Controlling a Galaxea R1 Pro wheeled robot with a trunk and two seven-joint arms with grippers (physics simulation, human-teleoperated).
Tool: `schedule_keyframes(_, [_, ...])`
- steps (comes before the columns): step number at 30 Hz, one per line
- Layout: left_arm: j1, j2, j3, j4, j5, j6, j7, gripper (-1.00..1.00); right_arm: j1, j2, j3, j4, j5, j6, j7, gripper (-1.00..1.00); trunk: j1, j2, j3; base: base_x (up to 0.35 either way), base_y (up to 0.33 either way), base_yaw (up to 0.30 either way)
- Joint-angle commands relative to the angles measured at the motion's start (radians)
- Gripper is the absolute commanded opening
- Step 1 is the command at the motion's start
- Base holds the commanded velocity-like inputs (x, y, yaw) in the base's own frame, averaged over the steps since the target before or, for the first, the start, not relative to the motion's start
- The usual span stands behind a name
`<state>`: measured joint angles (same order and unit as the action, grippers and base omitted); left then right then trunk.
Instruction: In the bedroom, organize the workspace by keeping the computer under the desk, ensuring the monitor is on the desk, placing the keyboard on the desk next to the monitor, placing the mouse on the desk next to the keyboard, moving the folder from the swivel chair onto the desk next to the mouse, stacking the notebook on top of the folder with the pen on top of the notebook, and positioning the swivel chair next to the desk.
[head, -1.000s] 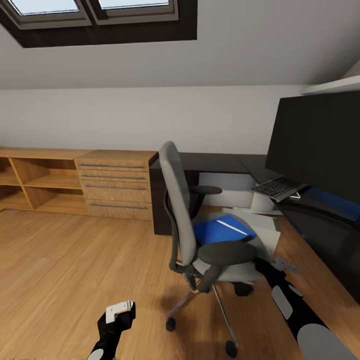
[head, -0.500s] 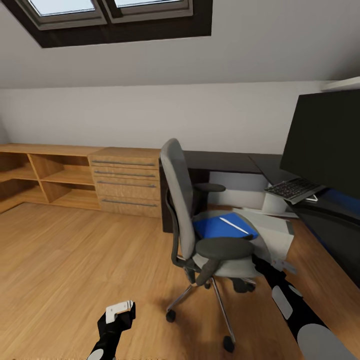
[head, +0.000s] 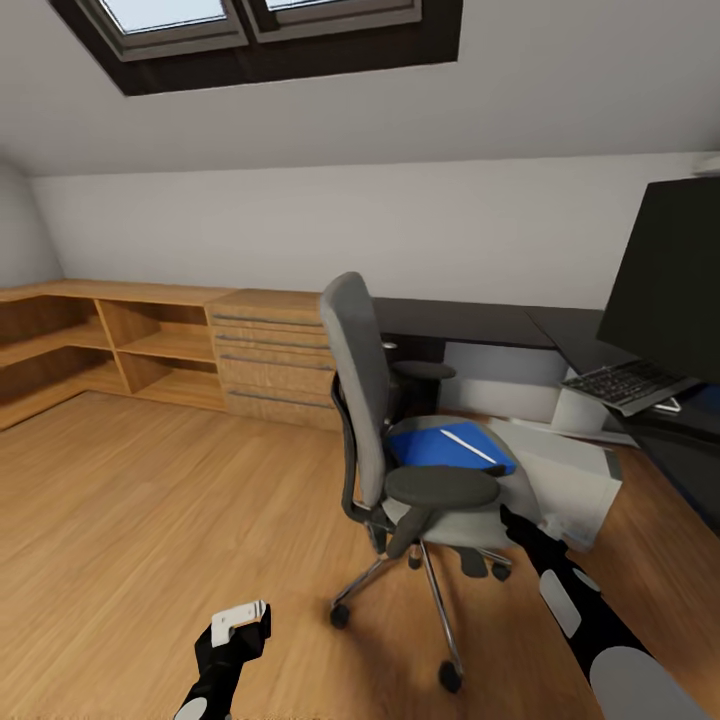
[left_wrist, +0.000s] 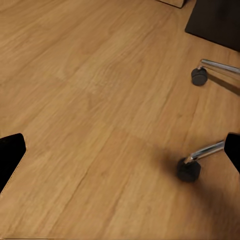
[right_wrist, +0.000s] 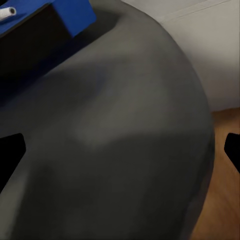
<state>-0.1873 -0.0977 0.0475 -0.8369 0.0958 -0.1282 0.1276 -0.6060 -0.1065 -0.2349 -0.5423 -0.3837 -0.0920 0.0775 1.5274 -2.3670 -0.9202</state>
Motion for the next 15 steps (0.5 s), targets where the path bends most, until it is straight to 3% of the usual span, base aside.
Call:
schedule_keyframes(1, [-0.001,-0.001,0.000,0.001,0.010,-0.004,0.000,1.00,0.000,0.001,0.002,0.024,-0.012,-0.003,0.010,1.00,0.000,0.000,-0.002,0.000,0.000,0.176])
schedule_keyframes(10, [-0.001,-0.001,0.000,0.001,0.010,-0.004,0.001,1.00,0.000,-0.001,0.001,0.023,-0.011,-0.004,0.011,1.00,0.000,0.000,-0.008,0.000,0.000,0.174])
schedule_keyframes(15, [-0.001,-0.001,0.000,0.001,0.010,-0.004,0.001,1.00,0.000,-0.007,0.000,0.021,-0.011,-0.005,0.011,1.00,0.000,0.000,-0.009,0.000,0.000,0.060])
